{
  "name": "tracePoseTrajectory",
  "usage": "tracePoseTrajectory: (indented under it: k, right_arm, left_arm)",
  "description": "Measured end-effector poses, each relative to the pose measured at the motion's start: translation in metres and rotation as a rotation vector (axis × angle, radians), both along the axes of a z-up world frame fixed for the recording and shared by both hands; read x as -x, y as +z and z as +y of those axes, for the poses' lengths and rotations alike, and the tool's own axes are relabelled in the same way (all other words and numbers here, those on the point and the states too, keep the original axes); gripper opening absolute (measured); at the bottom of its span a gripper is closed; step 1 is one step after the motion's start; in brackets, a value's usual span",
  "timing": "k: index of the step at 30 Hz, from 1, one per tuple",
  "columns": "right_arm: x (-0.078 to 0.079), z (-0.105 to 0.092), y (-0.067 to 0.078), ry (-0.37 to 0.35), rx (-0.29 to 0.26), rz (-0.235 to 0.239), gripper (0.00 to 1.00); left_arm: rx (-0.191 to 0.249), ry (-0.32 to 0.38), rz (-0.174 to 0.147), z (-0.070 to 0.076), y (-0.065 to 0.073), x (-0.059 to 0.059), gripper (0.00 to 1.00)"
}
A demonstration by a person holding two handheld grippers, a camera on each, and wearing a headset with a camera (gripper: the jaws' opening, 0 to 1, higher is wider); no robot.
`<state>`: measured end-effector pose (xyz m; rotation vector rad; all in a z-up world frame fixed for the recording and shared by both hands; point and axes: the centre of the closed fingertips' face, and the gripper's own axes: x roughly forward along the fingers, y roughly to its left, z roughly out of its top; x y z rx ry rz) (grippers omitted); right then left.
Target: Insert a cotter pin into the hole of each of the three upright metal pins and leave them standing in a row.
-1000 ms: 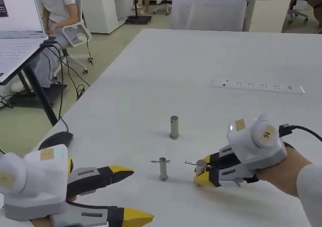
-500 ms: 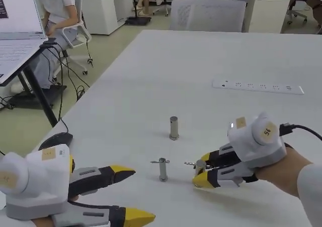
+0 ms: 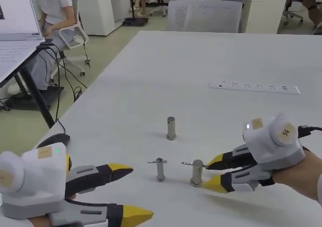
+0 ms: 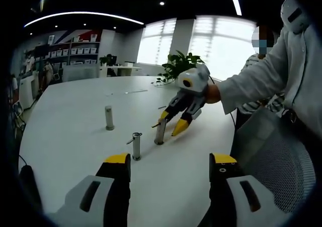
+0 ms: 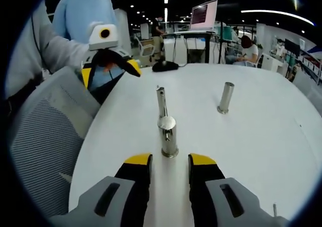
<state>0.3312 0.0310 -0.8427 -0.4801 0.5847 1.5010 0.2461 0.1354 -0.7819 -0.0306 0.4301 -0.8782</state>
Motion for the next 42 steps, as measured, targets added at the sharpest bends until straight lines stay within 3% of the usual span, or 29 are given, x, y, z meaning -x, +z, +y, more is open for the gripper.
tracePoseTrajectory:
  k: [9, 20, 28, 42]
  right_arm:
    - [-0.019, -0.022, -0.001, -0.058, 0.027, 0.002, 0.37]
    - [-0.05, -0.026, 0.01, -0.085, 0.042, -0.036, 0.36]
    - [-0.064, -0.014, 0.019, -0.085, 0.034, -0.048, 0.36]
    - [-0.089, 0.028, 0.034, -0.09, -0.024, -0.047, 0.37]
  left_arm:
    - [0.002, 0.002, 0.0, 0.001, 0.001, 0.0, 0.63]
    - [0.006, 0.003, 0.0, 0.0, 0.004, -0.001, 0.63]
    - [0.008, 0.004, 0.001, 0.0, 0.005, -0.002, 0.63]
    - [0.018, -0.003, 0.0, -0.003, 0.006, -0.004, 0.62]
